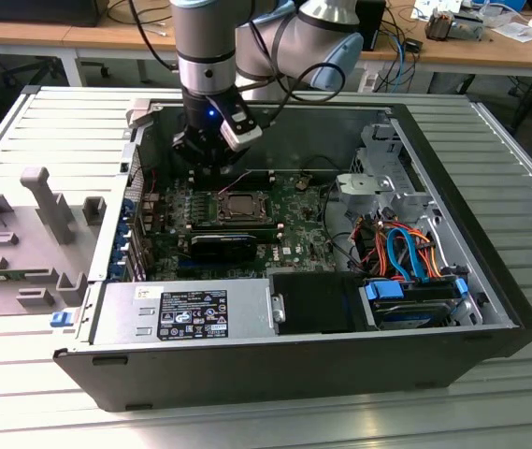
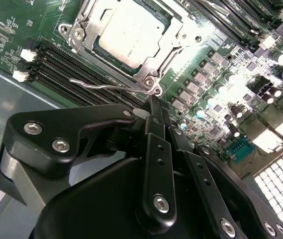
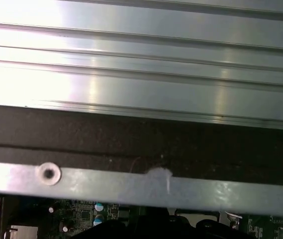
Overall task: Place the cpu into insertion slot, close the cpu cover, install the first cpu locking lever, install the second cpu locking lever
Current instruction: 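Install the second cpu locking lever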
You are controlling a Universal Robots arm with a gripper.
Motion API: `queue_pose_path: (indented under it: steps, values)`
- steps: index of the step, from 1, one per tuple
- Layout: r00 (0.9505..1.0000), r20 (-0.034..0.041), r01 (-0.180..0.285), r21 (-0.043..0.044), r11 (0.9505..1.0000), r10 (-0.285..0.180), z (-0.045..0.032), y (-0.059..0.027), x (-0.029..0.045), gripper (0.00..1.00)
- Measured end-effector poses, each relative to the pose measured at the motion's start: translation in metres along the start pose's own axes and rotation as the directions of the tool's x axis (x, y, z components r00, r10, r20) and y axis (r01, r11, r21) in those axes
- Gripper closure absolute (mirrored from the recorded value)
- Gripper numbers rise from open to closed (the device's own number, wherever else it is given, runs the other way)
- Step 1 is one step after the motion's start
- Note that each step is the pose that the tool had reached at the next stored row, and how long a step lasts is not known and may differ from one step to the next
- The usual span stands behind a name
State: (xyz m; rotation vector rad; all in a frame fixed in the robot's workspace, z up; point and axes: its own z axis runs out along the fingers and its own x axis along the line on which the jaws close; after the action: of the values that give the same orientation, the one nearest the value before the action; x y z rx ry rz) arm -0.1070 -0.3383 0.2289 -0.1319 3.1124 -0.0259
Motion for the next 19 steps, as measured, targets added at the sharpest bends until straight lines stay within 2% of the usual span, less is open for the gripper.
queue_pose_path:
  steps: [7,12,19]
  values:
    - [1.0,-0.0002,0.0,0.0026,1.0,0.0,0.0055,0.005,-0.0046,0.89]
    - [1.0,-0.0006,0.001,0.0074,1.0,-0.001,0.0089,0.0093,-0.011,0.89]
    - [1.0,-0.0012,0.002,0.0137,0.9999,-0.002,0.0125,0.0102,-0.0172,0.89]
